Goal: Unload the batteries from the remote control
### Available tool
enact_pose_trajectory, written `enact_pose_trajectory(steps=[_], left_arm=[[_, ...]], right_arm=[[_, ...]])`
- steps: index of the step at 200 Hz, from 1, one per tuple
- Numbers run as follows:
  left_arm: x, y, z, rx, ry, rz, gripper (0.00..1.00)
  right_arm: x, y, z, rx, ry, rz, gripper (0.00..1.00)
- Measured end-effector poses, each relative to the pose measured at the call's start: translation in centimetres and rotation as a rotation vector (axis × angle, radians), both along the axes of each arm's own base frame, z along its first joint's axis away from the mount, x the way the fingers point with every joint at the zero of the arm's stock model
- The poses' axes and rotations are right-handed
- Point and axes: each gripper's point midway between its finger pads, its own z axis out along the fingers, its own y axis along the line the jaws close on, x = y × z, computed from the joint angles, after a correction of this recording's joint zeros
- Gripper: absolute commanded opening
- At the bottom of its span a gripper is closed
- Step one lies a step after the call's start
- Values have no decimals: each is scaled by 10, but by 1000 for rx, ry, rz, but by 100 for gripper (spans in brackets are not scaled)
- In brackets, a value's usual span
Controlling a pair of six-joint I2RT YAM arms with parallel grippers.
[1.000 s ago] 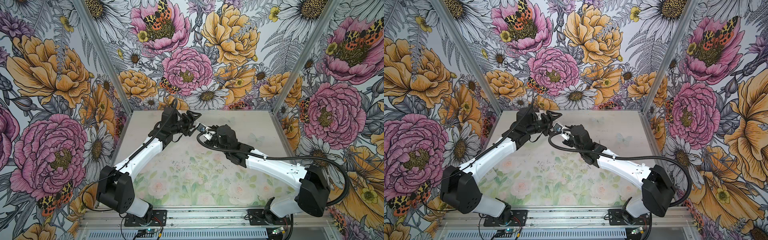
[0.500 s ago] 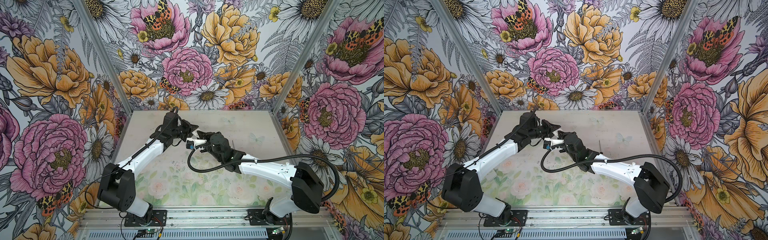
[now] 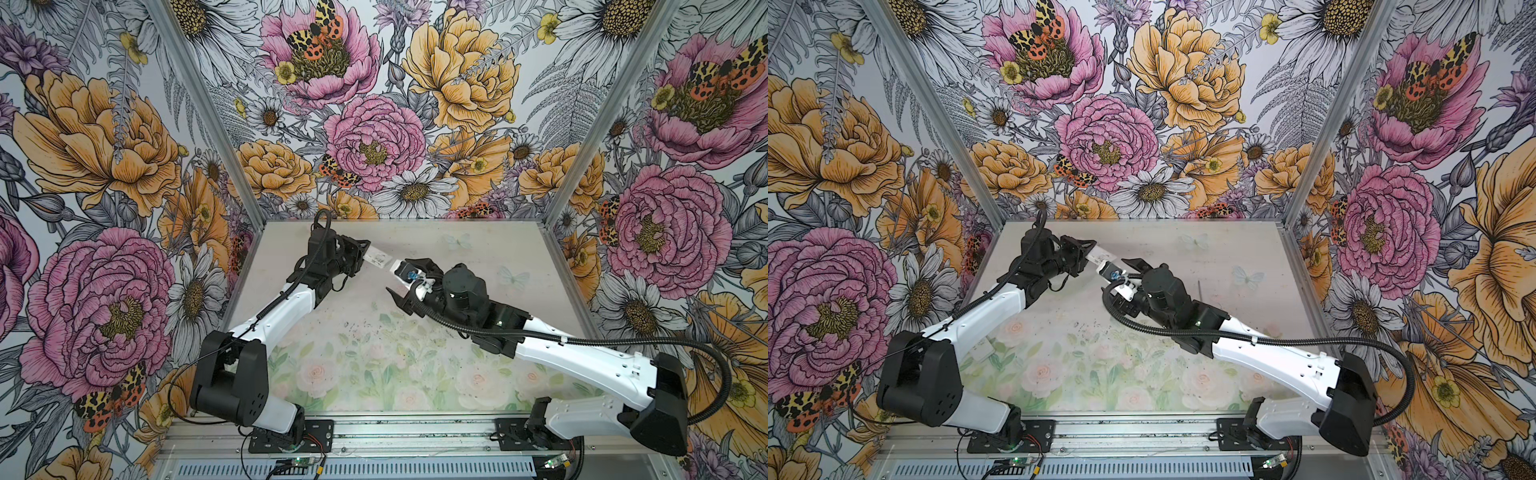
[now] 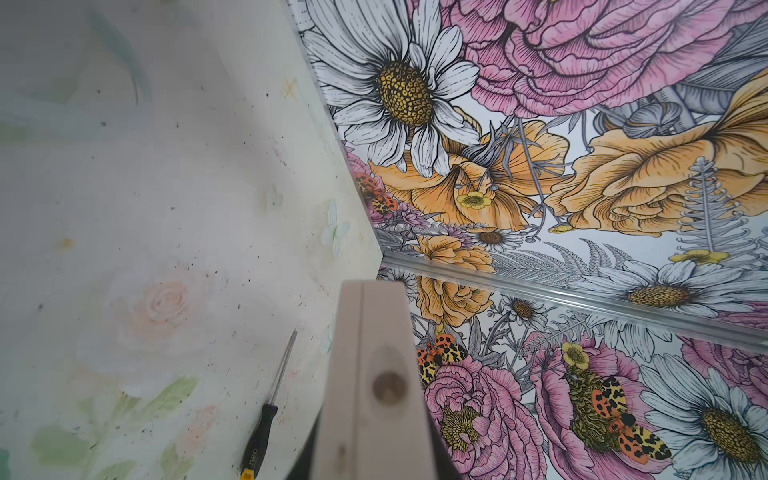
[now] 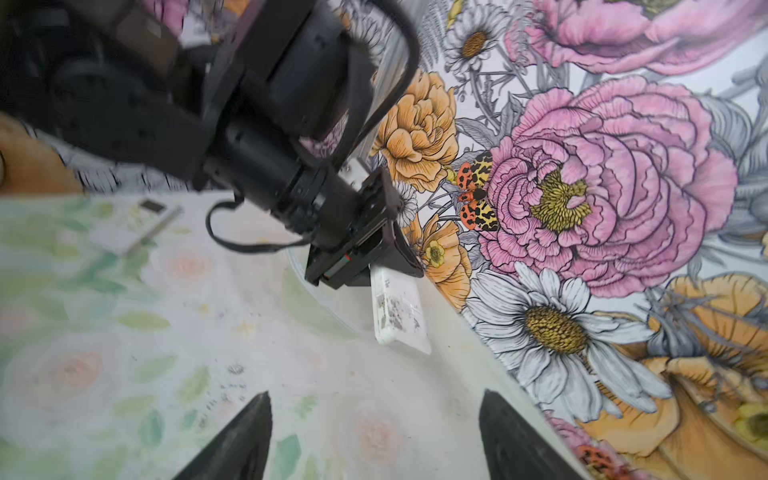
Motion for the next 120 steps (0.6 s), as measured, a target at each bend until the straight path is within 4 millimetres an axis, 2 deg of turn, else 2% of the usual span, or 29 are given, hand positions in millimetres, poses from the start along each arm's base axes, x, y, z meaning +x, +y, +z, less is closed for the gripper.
enact_pose_trajectory(steps=[16,35,53,68,87,104,120], left_arm=[[6,1,2,4,-52,10,0],[11,1,2,21,-102,11,0],[14,-2,2,55,-147,-2,0],[13,-5,5,79,-192,-16,0],[9,-11,4,108,-240,-39,0],[5,-14,-2,129,-261,-55,0],[1,-15,-11,137,-272,-60,0]], right_arm=[[5,-13,15,170,112,-66,83],[32,-41,20,398,293,-193,80],[71,-74,11,626,503,-313,76],[98,-87,-4,758,664,-367,72],[116,-66,-33,872,894,-330,72],[121,-37,-60,927,1070,-282,72],[122,-19,-78,957,1183,-255,73]])
